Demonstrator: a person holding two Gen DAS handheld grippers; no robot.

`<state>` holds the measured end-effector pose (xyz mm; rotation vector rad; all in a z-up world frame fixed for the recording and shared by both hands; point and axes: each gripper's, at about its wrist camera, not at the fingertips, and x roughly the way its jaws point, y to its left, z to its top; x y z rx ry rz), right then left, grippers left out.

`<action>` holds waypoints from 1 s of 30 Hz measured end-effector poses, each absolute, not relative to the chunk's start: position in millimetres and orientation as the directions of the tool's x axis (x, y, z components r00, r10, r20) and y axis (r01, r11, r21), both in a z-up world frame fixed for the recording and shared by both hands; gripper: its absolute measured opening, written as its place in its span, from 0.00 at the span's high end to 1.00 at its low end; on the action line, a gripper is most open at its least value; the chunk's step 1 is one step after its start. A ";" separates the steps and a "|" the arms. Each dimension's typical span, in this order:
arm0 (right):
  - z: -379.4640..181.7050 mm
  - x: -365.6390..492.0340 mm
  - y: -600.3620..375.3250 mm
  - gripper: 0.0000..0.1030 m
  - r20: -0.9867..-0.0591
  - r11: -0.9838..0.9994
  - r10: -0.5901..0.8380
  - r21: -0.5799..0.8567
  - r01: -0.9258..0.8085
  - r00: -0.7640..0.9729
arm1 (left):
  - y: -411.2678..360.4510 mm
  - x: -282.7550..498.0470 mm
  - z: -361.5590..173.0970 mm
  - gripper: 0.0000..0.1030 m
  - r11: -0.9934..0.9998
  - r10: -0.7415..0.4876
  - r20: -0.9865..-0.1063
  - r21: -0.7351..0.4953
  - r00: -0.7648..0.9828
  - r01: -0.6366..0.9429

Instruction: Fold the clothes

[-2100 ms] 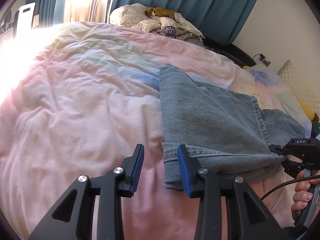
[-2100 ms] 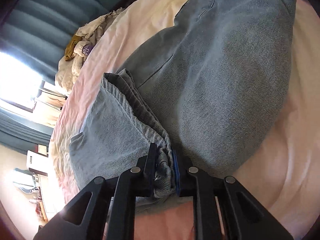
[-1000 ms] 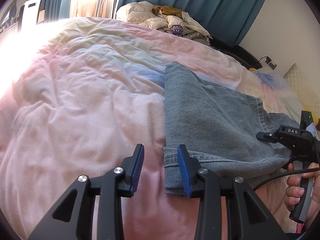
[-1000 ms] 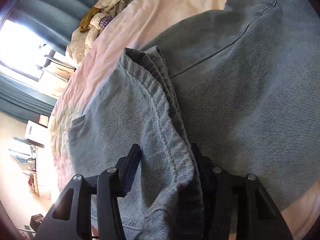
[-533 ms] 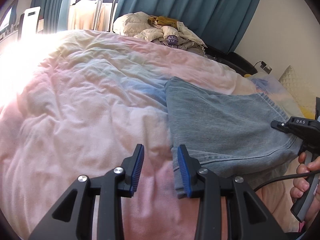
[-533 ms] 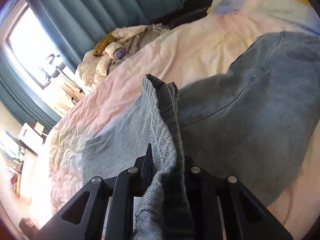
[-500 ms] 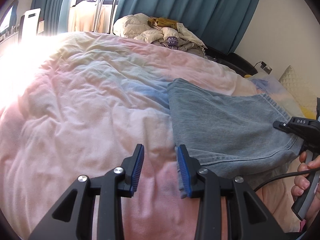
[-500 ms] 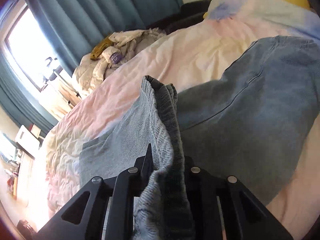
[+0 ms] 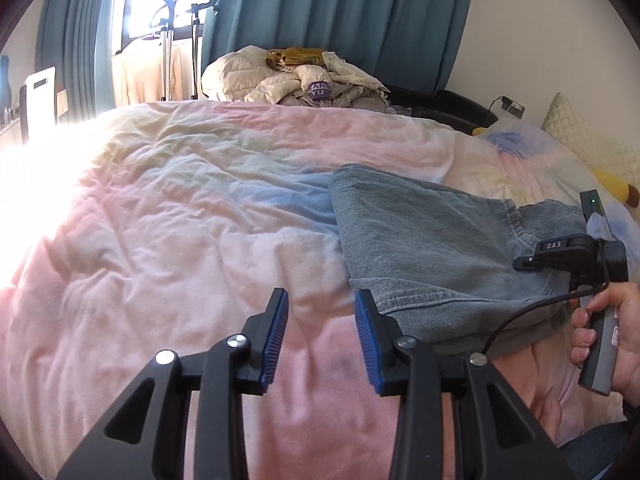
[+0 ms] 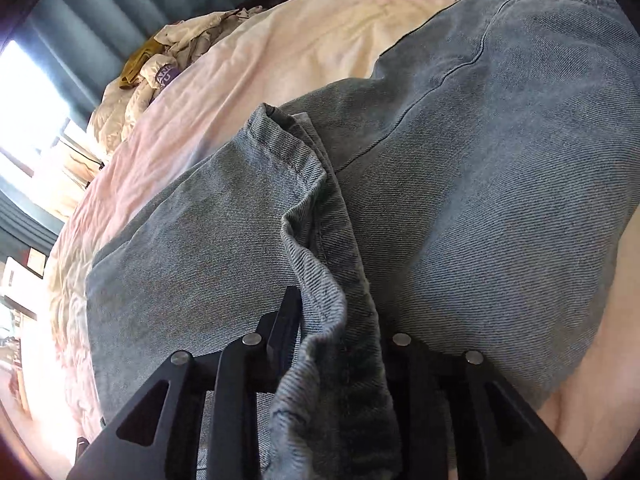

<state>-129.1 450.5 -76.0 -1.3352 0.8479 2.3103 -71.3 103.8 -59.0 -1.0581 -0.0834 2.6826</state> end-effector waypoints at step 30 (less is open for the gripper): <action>-54.5 -26.3 712.5 0.26 -0.513 -0.264 -0.051 0.834 -0.484 -0.857 | 191.7 -104.2 -97.7 0.65 -0.950 0.236 -0.726 -0.031 -0.646 -0.312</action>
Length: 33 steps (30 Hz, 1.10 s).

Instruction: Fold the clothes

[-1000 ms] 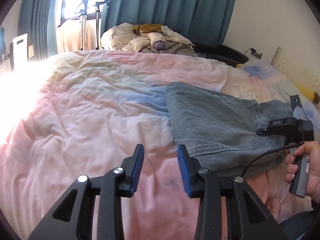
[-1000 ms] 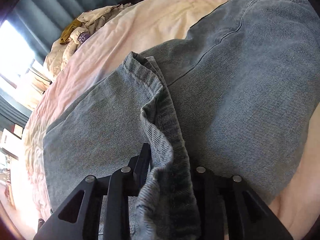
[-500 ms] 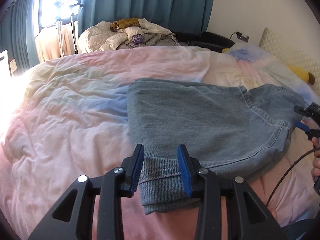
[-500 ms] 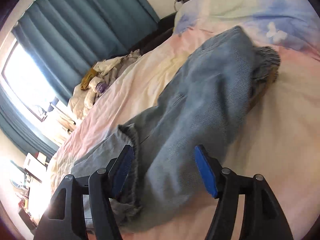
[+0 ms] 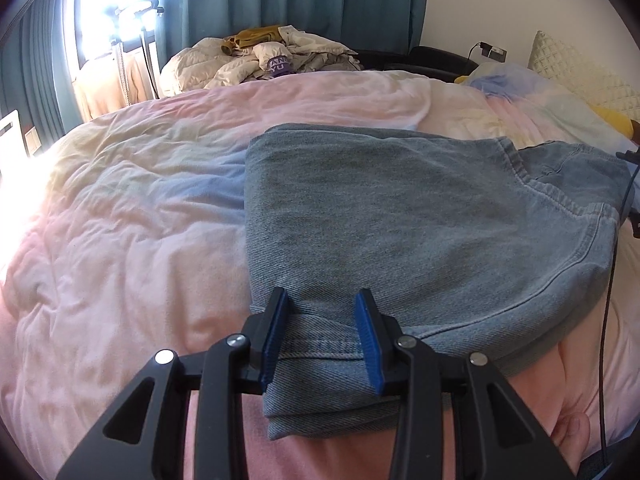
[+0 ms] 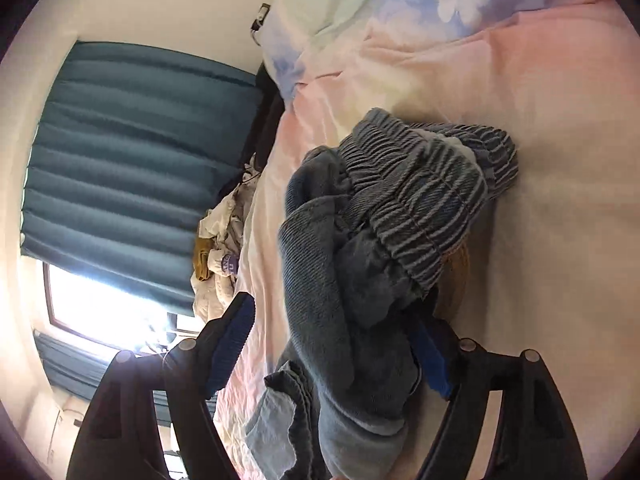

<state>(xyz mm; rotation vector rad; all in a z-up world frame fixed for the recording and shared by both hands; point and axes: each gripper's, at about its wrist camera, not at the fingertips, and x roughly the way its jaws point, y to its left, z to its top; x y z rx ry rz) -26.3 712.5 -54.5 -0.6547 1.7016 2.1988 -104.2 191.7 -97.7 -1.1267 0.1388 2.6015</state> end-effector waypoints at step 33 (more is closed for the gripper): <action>-3.3 -127.0 248.4 0.75 -0.617 -0.893 0.188 -0.432 0.129 -0.764 | 60.2 -95.4 -10.3 0.65 -0.945 0.268 -0.603 -0.317 -0.751 -0.082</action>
